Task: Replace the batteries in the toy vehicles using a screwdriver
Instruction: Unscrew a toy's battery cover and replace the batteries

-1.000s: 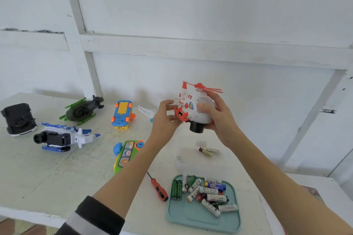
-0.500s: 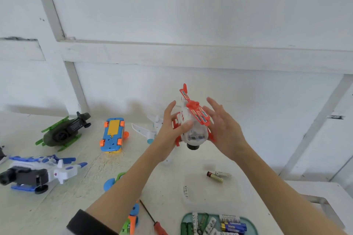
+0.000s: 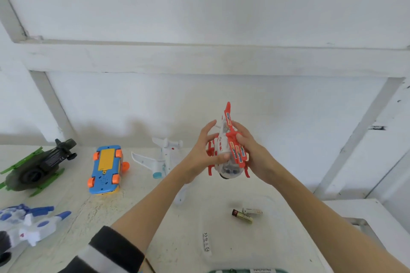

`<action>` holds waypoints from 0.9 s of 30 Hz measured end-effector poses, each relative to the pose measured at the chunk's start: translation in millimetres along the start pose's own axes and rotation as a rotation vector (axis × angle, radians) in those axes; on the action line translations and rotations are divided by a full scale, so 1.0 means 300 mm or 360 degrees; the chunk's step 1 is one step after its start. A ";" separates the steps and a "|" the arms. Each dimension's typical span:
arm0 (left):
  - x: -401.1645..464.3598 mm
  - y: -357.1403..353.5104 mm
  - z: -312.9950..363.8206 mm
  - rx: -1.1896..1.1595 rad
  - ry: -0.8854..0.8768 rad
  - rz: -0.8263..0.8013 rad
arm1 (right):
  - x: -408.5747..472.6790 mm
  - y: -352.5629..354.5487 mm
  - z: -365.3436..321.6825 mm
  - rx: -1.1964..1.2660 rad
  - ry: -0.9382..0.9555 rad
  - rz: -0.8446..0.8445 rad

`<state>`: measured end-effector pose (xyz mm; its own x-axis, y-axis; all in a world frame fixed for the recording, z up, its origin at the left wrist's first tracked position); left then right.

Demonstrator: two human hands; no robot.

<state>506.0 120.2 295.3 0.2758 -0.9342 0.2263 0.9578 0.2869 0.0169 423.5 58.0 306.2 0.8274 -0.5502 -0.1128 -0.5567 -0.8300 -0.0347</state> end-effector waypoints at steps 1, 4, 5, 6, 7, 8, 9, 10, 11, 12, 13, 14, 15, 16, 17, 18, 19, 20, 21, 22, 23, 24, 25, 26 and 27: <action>0.009 -0.008 -0.018 -0.0007 0.0021 -0.0017 | 0.010 0.019 0.015 0.0014 -0.0015 0.0034; 0.030 -0.034 -0.073 -0.0051 0.0096 -0.0054 | 0.032 0.052 0.054 0.0051 -0.0084 0.0106; 0.034 -0.038 -0.092 -0.0066 0.0135 -0.0054 | 0.036 0.056 0.067 0.0040 -0.0109 0.0115; 0.036 -0.038 -0.112 -0.0088 0.0183 -0.0051 | 0.039 0.057 0.079 0.0014 -0.0129 0.0121; 0.036 -0.037 -0.132 -0.0124 0.0235 -0.0048 | 0.043 0.056 0.089 -0.0008 -0.0143 0.0118; 0.036 -0.034 -0.152 -0.0163 0.0287 -0.0048 | 0.043 0.053 0.096 -0.0036 -0.0156 0.0110; 0.035 -0.031 -0.171 -0.0192 0.0334 -0.0051 | 0.044 0.049 0.106 -0.0059 -0.0170 0.0100; 0.035 -0.028 -0.188 -0.0210 0.0373 -0.0052 | 0.046 0.047 0.119 -0.0077 -0.0188 0.0093; 0.035 -0.025 -0.204 -0.0226 0.0403 -0.0052 | 0.048 0.046 0.132 -0.0077 -0.0202 0.0086; 0.036 -0.022 -0.219 -0.0240 0.0427 -0.0048 | 0.049 0.045 0.141 -0.0071 -0.0216 0.0083; 0.036 -0.020 -0.230 -0.0253 0.0447 -0.0042 | 0.054 0.046 0.151 -0.0074 -0.0228 0.0084; 0.036 -0.018 -0.240 -0.0262 0.0464 -0.0034 | 0.058 0.047 0.160 -0.0083 -0.0244 0.0089; 0.033 -0.017 -0.251 -0.0270 0.0482 -0.0028 | 0.065 0.048 0.171 -0.0097 -0.0261 0.0095; 0.030 -0.016 -0.261 -0.0282 0.0505 -0.0025 | 0.070 0.047 0.181 -0.0109 -0.0280 0.0100; 0.023 -0.016 -0.273 -0.0291 0.0529 -0.0024 | 0.074 0.046 0.192 -0.0125 -0.0292 0.0101; 0.018 -0.014 -0.285 -0.0294 0.0551 -0.0022 | 0.076 0.044 0.202 -0.0143 -0.0298 0.0097; 0.012 -0.012 -0.294 -0.0290 0.0570 -0.0021 | 0.079 0.041 0.211 -0.0158 -0.0297 0.0085; 0.008 -0.012 -0.301 -0.0285 0.0587 -0.0020 | 0.078 0.038 0.216 -0.0163 -0.0292 0.0075; 0.005 -0.010 -0.306 -0.0277 0.0605 -0.0016 | 0.078 0.037 0.219 -0.0161 -0.0282 0.0067; 0.003 -0.008 -0.310 -0.0271 0.0623 -0.0008 | 0.077 0.036 0.219 -0.0161 -0.0273 0.0061; 0.001 -0.006 -0.314 -0.0270 0.0641 0.0002 | 0.078 0.035 0.220 -0.0170 -0.0266 0.0055; 0.000 -0.005 -0.315 -0.0273 0.0656 0.0007 | 0.079 0.034 0.220 -0.0184 -0.0266 0.0053; -0.002 -0.005 -0.316 -0.0277 0.0666 0.0003 | 0.081 0.035 0.223 -0.0207 -0.0272 0.0054; -0.003 -0.005 -0.315 -0.0275 0.0671 -0.0007 | 0.082 0.036 0.225 -0.0226 -0.0276 0.0055; -0.004 -0.004 -0.315 -0.0263 0.0674 -0.0014 | 0.083 0.038 0.227 -0.0242 -0.0277 0.0061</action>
<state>512.2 100.9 202.9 0.2435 -0.9507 -0.1919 0.9508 0.2731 -0.1465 432.8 41.0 235.4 0.7731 -0.5684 -0.2813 -0.5589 -0.8203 0.1215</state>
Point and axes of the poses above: each hand's wrist, its own x-axis towards the middle knuckle, its own y-axis out of the back of the hand, z = x × y, the point moved 10 cm from there along x, towards the middle knuckle, and after that the axes turned 8 degrees about -y, right-handed, at the moved point
